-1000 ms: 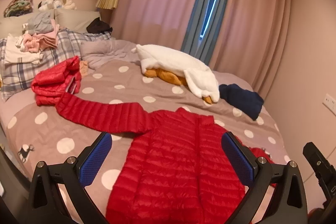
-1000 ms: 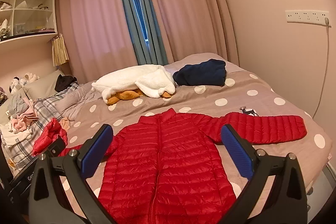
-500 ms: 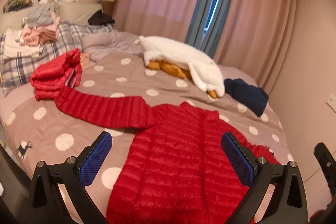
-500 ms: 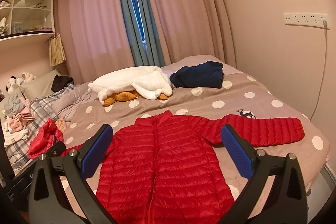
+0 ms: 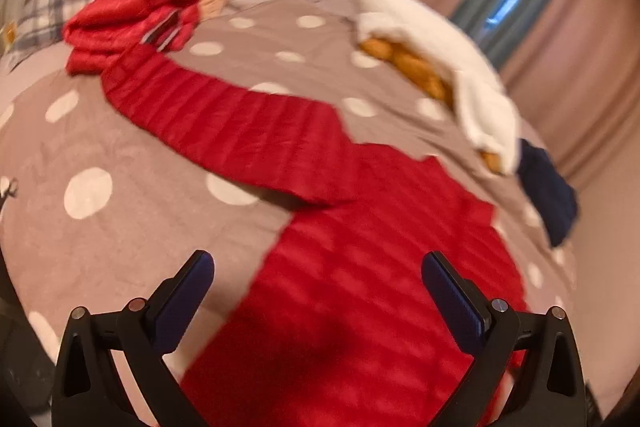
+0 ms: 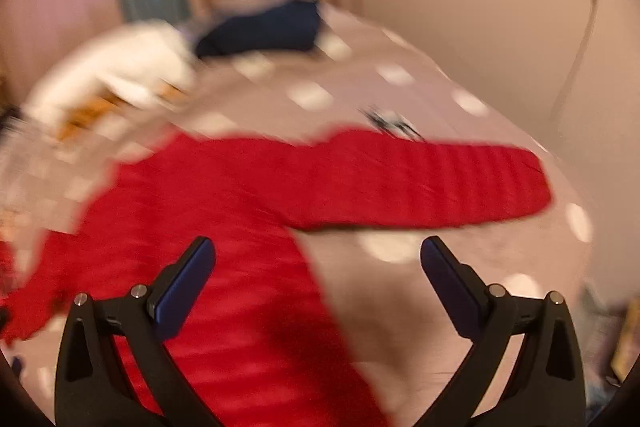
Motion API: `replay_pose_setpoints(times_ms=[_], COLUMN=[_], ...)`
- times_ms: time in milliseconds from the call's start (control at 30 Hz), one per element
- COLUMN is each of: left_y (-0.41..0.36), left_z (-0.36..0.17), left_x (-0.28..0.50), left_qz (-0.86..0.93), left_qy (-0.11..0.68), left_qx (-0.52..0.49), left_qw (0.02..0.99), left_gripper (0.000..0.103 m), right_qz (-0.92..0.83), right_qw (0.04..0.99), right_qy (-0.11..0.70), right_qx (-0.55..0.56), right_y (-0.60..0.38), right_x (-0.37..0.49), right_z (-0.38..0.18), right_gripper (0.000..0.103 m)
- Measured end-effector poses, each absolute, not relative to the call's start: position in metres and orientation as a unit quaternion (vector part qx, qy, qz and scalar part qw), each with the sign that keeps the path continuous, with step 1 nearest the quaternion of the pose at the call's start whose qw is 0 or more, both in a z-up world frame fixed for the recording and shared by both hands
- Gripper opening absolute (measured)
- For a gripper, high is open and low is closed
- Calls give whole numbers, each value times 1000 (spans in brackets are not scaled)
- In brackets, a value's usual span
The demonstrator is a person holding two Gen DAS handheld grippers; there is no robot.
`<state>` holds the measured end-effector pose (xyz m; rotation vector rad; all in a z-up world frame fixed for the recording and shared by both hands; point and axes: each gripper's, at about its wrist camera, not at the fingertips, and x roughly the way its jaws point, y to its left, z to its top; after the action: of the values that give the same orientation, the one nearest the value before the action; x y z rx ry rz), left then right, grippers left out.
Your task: Fold large clothes
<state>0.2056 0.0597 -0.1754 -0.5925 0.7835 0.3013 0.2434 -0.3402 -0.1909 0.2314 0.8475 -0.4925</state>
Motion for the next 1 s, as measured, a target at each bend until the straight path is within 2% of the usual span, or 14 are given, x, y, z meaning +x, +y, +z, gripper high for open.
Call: replay_pose_setpoints(times_ms=[133, 200, 267, 333, 400, 467, 567, 800, 900, 1000], left_y=[90, 113, 126, 135, 133, 129, 119, 117, 129, 141], left_z=[-220, -246, -252, -234, -212, -207, -213, -242, -251, -267], left_x=[224, 222, 216, 216, 228, 237, 246, 257, 253, 259], left_qz=[137, 105, 118, 165, 219, 234, 243, 187, 149, 129], left_qy=[330, 300, 279, 265, 292, 312, 336, 375, 360, 374], left_qx=[-374, -503, -553, -504, -402, -343, -302, -342, -402, -451], left_qw=[856, 804, 776, 805, 839, 855, 858, 841, 829, 800], left_gripper=[103, 103, 103, 103, 103, 103, 103, 103, 102, 92], right_qz=[-360, -362, -325, -294, -273, -266, -269, -300, -304, -324], right_qw=[822, 828, 855, 876, 895, 902, 891, 880, 884, 878], right_qy=[438, 424, 391, 355, 309, 273, 289, 308, 297, 294], right_qx=[43, 50, 100, 139, 172, 204, 222, 201, 195, 195], right_y=[-377, -390, -405, -414, -420, -425, -437, -452, -462, -470], right_x=[260, 257, 249, 238, 227, 223, 231, 234, 230, 223], right_z=[-225, -229, -228, -225, -221, -220, -222, -230, -232, -233], right_gripper=[102, 102, 102, 102, 102, 102, 102, 102, 102, 102])
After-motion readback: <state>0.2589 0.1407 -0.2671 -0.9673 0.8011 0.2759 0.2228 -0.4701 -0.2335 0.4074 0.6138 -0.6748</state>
